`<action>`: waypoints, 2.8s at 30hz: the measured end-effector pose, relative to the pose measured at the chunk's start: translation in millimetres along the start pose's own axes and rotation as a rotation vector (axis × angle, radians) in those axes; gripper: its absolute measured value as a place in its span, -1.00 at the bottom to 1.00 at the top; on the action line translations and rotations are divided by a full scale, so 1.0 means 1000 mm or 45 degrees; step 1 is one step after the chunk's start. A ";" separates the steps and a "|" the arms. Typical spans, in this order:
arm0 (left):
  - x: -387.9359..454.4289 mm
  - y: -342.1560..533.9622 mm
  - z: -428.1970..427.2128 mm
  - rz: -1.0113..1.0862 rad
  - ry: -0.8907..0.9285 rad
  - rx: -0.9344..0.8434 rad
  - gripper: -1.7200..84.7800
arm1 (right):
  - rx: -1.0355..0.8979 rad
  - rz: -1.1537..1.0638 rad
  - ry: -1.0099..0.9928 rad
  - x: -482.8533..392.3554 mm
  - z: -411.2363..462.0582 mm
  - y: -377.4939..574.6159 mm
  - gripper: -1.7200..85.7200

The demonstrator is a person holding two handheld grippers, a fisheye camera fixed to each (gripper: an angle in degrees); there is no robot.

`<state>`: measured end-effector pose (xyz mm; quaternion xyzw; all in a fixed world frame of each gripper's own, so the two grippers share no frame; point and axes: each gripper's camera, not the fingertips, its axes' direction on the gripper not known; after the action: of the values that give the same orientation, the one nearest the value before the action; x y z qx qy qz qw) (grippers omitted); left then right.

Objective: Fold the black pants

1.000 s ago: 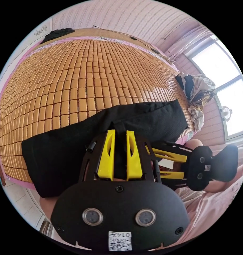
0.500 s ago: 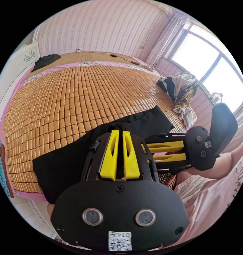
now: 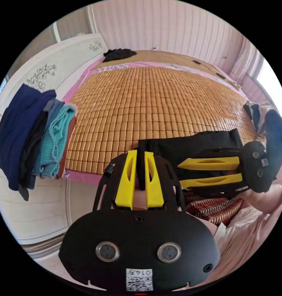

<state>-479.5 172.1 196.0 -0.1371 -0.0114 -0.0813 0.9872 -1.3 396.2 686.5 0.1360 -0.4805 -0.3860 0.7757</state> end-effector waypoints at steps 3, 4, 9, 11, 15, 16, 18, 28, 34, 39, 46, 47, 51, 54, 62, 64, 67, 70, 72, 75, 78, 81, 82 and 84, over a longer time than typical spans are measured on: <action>-0.003 0.005 0.000 -0.033 0.057 0.035 -0.84 | 0.060 0.107 0.031 0.027 -0.040 0.050 -0.79; -0.001 0.003 0.003 -0.039 0.087 0.034 -0.84 | 0.074 0.179 0.089 0.043 -0.057 0.074 -0.79; 0.023 -0.006 0.022 0.026 0.219 -0.054 -0.81 | 0.064 0.500 0.231 0.107 -0.108 0.152 -0.84; 0.030 -0.006 0.028 0.042 0.199 -0.103 -0.78 | 0.069 0.507 0.221 0.115 -0.114 0.155 -0.84; 0.032 -0.011 0.043 0.012 0.181 -0.195 -0.75 | 0.087 0.385 0.278 0.115 -0.105 0.114 -0.80; 0.032 -0.013 0.043 0.022 0.177 -0.210 -0.75 | 0.109 0.381 0.246 0.117 -0.102 0.102 -0.80; 0.035 -0.016 0.042 0.062 0.160 -0.223 -0.78 | 0.146 0.374 0.177 0.118 -0.100 0.087 -0.79; 0.053 -0.020 -0.033 0.227 0.118 0.054 -0.90 | 0.106 0.452 0.274 0.139 -0.128 0.085 -0.79; 0.021 -0.022 0.036 0.040 0.086 -0.224 -0.88 | 0.068 0.760 0.475 0.182 -0.156 0.127 -0.73; 0.019 -0.026 0.045 0.000 0.133 -0.223 -0.85 | 0.058 0.989 0.481 0.213 -0.164 0.153 -0.69; 0.026 -0.033 0.052 -0.019 0.134 -0.224 -0.85 | 0.247 1.133 -0.241 0.259 -0.171 0.177 -0.89; 0.028 -0.034 0.052 -0.015 0.122 -0.222 -0.85 | 0.291 1.141 -0.261 0.262 -0.177 0.179 -0.89; 0.056 -0.046 0.055 0.097 0.117 -0.211 -0.86 | 0.432 1.135 -0.180 0.271 -0.227 0.190 -0.92; 0.095 -0.057 0.062 0.234 0.244 -0.193 -0.87 | 0.367 1.195 0.081 0.269 -0.256 0.200 -0.92; 0.143 -0.073 0.078 0.369 0.179 -0.139 -0.83 | 0.176 1.192 0.474 0.243 -0.259 0.175 -0.95; 0.137 -0.073 0.076 0.315 0.206 -0.180 -0.82 | 0.157 1.010 0.455 0.230 -0.234 0.125 -0.96; 0.143 -0.072 0.059 0.327 0.060 -0.138 -0.84 | 0.111 0.762 0.375 0.219 -0.192 0.052 -0.97; 0.150 -0.076 0.050 0.346 -0.081 -0.091 -0.86 | -0.057 0.507 0.453 0.203 -0.144 -0.019 -0.97; 0.155 -0.082 0.050 0.346 -0.025 -0.065 -0.88 | -0.199 0.412 0.556 0.199 -0.112 -0.049 -0.97; 0.187 -0.088 0.046 0.453 0.322 0.073 -0.94 | -0.310 0.369 0.667 0.198 -0.074 -0.071 -0.97; 0.250 -0.085 0.063 0.634 0.577 0.072 -0.97 | -0.426 0.331 0.674 0.198 -0.067 -0.090 -0.97; 0.309 -0.077 0.095 0.791 0.624 -0.029 -0.98 | -0.559 0.331 0.536 0.211 -0.080 -0.113 -0.97; 0.322 -0.075 0.110 0.821 0.588 -0.060 -0.98 | -0.538 0.357 0.505 0.218 -0.087 -0.118 -0.97; 0.337 -0.068 0.138 0.903 0.546 -0.227 -0.98 | -0.558 0.372 0.496 0.231 -0.084 -0.119 -0.97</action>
<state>-158.2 91.9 362.7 -0.1973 0.2492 0.2360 0.9183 69.8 135.1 722.8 -0.0333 -0.2429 -0.3316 0.9110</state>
